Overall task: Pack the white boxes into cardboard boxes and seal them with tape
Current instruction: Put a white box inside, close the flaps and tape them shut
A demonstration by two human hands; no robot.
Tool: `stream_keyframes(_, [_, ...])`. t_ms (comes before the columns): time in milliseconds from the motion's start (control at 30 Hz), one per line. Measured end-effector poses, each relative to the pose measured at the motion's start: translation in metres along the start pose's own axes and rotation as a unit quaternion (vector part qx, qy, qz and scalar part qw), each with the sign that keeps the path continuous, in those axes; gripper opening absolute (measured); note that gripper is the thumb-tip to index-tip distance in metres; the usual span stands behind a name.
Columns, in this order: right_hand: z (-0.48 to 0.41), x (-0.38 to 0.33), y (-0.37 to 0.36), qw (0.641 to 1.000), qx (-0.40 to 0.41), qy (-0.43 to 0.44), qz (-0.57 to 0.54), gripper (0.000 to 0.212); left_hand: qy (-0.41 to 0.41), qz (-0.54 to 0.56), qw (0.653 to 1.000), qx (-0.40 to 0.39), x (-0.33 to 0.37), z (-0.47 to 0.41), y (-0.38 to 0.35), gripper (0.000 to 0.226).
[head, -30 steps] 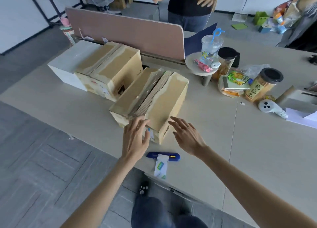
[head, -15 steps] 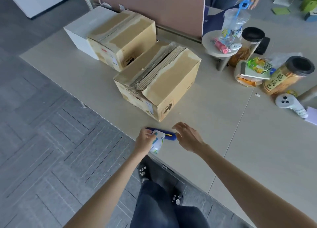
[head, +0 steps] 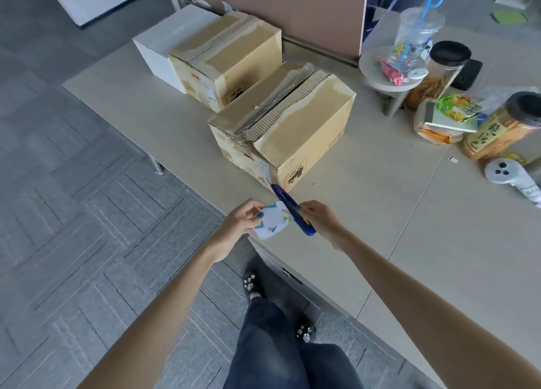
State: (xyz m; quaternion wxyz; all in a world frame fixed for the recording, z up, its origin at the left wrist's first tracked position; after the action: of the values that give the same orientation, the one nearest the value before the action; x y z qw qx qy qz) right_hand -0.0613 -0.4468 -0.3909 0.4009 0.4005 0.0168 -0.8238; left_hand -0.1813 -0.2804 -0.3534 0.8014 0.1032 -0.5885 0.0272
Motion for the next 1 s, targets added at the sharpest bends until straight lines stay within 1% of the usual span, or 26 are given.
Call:
stream_keyframes(100, [0.01,-0.008,0.0,0.996,-0.049,0.001,-0.071,0.028,-0.013,0.009,0.999,-0.032,0.013,0.004,0.004,0.023])
stream_keyframes(300, [0.024,-0.024,0.001,0.989,-0.086,0.026,-0.121,0.024,-0.038,0.029,0.998,-0.043,0.036,0.01,0.009,0.024])
stream_keyframes(367, [0.03,-0.034,0.003,0.987,-0.088,0.04,-0.13,0.017,-0.042,0.051,0.997,-0.038,0.043,0.01,0.01,0.021])
stream_keyframes(433, [0.035,-0.044,0.006,0.989,-0.077,0.055,-0.112,0.006,-0.051,0.049,0.997,-0.034,0.053,0.009,0.009,0.015])
stream_keyframes(500, [0.038,-0.054,0.009,0.992,-0.054,0.061,-0.092,0.003,-0.075,0.011,0.997,-0.022,0.064,0.006,0.011,0.013])
stream_keyframes(633, [0.043,-0.066,0.011,0.995,0.021,0.086,-0.035,0.011,-0.115,-0.051,0.992,-0.025,0.082,0.0,0.012,0.013])
stream_keyframes(733, [0.044,-0.069,0.016,0.992,0.068,0.107,-0.024,0.014,-0.13,-0.096,0.987,-0.022,0.091,-0.004,0.014,0.011])
stream_keyframes(833, [0.046,-0.075,0.027,0.986,0.1,0.133,-0.026,0.011,-0.166,-0.231,0.959,0.003,0.09,-0.006,0.024,0.009])
stream_keyframes(933, [0.05,-0.083,0.034,0.979,0.123,0.16,-0.011,0.009,-0.171,-0.296,0.939,0.033,0.088,-0.006,0.03,0.011])
stream_keyframes(1000, [0.054,-0.088,0.034,0.976,0.127,0.176,-0.008,0.009,-0.156,-0.386,0.908,0.055,0.091,-0.006,0.033,0.014])
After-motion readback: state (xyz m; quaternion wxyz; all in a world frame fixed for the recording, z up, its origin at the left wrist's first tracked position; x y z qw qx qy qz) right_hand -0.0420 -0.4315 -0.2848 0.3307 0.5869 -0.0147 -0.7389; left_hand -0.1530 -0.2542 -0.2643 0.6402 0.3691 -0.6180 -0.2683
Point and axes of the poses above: each hand's wrist, its own z-axis away from the middle knuckle, its own y-axis out of the back of the hand, x = y × z, the point moved 6 cm from there along -z, towards the middle knuckle, and after that the axes turned 11 degrees about -y, right-handed, at the moved point
